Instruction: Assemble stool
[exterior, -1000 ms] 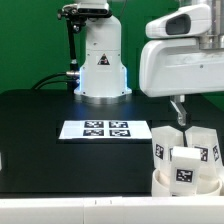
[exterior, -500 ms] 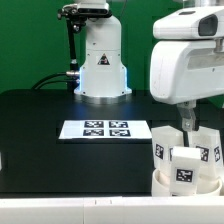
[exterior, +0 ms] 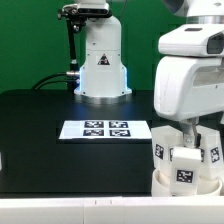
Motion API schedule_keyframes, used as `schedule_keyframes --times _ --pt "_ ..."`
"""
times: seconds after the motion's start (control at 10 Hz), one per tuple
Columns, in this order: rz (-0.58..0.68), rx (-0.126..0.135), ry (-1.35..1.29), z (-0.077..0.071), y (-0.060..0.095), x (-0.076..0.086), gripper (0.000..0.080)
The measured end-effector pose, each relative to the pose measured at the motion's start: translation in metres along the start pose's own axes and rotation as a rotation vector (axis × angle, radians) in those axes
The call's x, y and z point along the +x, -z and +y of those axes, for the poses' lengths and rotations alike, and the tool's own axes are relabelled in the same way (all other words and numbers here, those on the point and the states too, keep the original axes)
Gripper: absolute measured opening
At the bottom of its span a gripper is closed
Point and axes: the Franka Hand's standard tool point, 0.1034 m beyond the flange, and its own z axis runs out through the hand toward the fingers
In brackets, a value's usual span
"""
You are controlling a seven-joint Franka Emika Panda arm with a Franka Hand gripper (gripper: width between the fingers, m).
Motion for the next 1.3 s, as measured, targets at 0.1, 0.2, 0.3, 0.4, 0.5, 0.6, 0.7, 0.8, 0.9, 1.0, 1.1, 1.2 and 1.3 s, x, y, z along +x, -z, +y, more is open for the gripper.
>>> schedule_keyframes --times 0.1,0.2,0.3,0.4,0.5,0.6,0.7,0.8,0.9,1.0,1.1,1.2,1.3 --pt "0.001 -0.001 -0.017 0.002 0.0 -0.001 0.0633" --pt "0.0 -0.001 -0.036 0.002 0.0 -0.001 0.0633" --pt "0.0 -0.001 -0.038 0.002 0.0 -0.001 0.0462" --pt "0.0 -0.001 -0.048 0.003 0.0 -0.001 0.0277" --pt "0.0 0.0 -0.131 0.003 0.0 -0.001 0.0142" --pt "0.0 0.0 -0.193 0.003 0.0 -0.001 0.0142" --pt "0.0 0.0 -0.281 0.003 0.0 -0.001 0.003" --pt "0.0 0.0 -0.368 0.003 0.0 -0.001 0.001" --pt "0.0 0.0 -0.371 0.003 0.0 -0.001 0.001" --pt "0.0 -0.001 -0.363 0.003 0.0 -0.002 0.0002" --pt "0.001 0.001 -0.346 0.005 0.002 -0.002 0.0001" --pt "-0.041 0.025 -0.339 0.009 0.016 -0.005 0.0001" --pt "-0.04 0.039 -0.414 0.012 0.029 -0.004 0.0001"
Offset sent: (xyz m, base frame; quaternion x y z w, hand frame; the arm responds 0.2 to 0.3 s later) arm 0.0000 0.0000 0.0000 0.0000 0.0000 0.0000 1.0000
